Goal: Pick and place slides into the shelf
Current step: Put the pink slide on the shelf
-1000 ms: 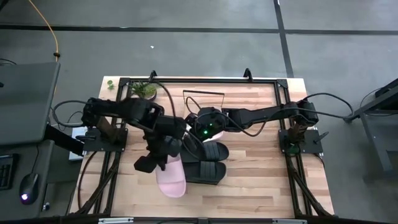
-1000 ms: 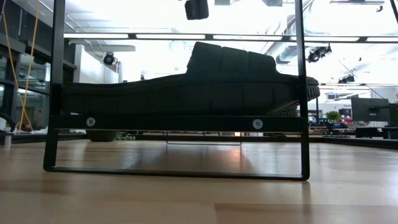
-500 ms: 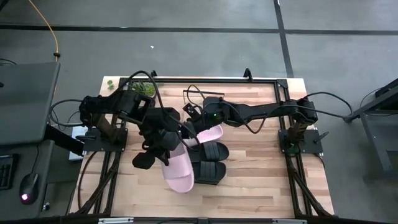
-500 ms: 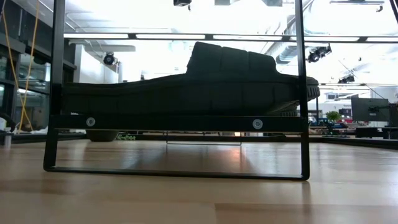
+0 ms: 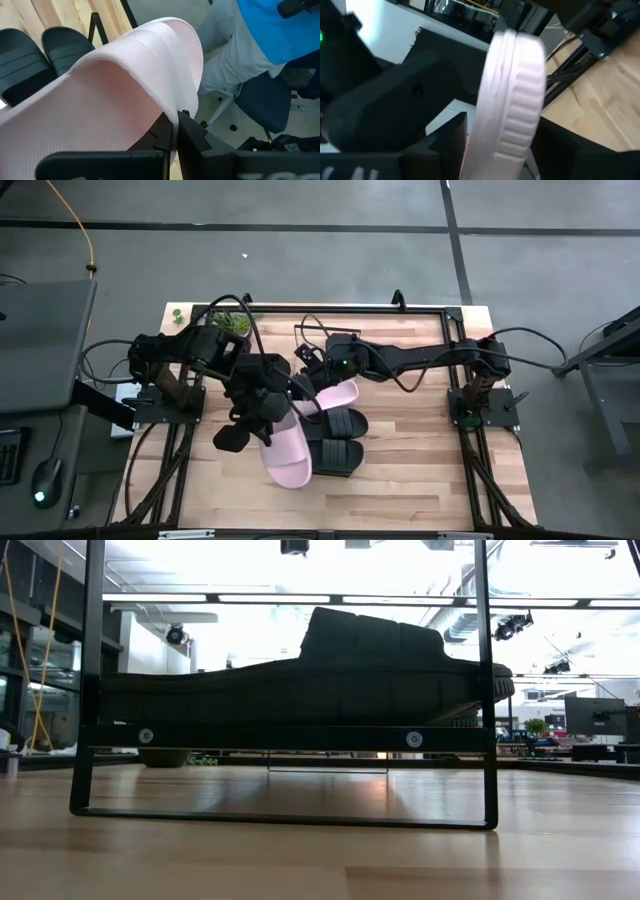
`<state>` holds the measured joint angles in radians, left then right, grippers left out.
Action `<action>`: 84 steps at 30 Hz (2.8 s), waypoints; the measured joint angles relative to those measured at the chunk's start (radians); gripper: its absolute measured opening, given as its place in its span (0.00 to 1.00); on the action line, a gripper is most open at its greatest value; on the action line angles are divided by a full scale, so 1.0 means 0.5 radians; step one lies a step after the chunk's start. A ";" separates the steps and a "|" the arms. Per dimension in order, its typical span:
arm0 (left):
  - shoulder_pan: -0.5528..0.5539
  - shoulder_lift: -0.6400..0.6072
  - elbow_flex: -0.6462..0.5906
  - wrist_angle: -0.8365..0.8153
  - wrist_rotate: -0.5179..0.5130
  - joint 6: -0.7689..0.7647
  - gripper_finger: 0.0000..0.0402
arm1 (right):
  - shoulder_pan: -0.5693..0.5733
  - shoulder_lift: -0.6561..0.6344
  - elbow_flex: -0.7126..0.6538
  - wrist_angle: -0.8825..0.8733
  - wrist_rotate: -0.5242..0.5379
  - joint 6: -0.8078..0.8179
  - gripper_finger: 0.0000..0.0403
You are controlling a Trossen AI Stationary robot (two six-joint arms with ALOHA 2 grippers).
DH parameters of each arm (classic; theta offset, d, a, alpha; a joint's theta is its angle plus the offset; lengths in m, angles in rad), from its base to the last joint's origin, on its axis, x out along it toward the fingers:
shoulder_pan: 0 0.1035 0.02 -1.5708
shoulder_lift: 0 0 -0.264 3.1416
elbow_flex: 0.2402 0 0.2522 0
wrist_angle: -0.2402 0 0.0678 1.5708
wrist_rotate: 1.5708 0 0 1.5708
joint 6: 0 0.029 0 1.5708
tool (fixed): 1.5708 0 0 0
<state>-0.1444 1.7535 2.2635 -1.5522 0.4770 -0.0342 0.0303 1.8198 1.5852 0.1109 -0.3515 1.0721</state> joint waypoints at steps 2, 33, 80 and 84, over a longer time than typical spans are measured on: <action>0.000 0.000 0.000 -0.001 0.000 -0.001 0.01 | -0.012 0.000 0.000 -0.001 0.000 -0.012 0.42; 0.086 -0.069 -0.002 -0.038 -0.329 -0.007 0.37 | -0.131 0.000 0.000 -0.034 0.145 -0.038 0.10; 0.578 -0.819 -0.001 -0.038 -1.678 0.136 0.42 | 0.072 -0.008 0.000 -0.058 1.992 0.310 0.09; 0.578 -0.846 -0.001 -0.038 -1.687 0.178 0.42 | 0.127 -0.008 -0.001 -0.170 2.136 0.414 0.09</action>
<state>0.1448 1.3305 2.2631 -1.5711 -0.3667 0.0547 0.0941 1.8156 1.5848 0.0259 0.7164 1.2792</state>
